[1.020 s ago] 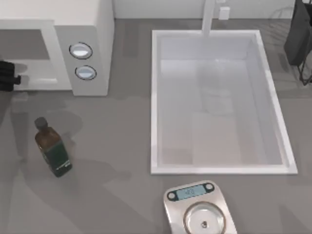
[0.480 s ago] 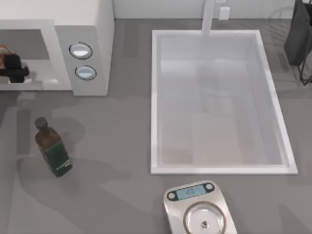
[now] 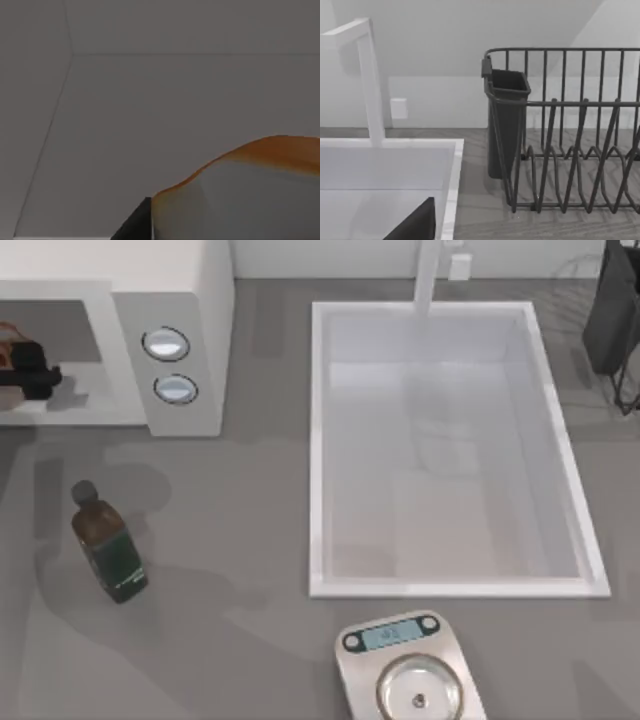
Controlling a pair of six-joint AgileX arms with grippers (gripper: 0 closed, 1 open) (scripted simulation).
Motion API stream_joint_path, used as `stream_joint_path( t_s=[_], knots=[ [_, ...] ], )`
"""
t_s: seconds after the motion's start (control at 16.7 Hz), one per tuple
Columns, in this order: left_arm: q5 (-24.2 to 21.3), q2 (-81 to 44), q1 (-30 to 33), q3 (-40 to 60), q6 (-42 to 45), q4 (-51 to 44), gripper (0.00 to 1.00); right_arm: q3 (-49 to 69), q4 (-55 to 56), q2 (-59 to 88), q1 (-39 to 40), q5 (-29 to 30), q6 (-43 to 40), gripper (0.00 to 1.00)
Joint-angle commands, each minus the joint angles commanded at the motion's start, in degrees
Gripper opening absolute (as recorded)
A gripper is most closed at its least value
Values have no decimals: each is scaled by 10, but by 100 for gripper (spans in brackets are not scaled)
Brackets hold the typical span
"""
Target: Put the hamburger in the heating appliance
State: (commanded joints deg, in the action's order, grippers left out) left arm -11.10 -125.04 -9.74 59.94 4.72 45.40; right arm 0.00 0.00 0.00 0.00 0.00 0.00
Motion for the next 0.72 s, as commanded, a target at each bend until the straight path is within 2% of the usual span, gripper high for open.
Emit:
stream_joint_path(
  t_s=[0.72],
  knots=[
    [22, -195, 29, 362, -12, -150, 0, 0, 0, 0, 0, 0, 0, 100]
  ],
)
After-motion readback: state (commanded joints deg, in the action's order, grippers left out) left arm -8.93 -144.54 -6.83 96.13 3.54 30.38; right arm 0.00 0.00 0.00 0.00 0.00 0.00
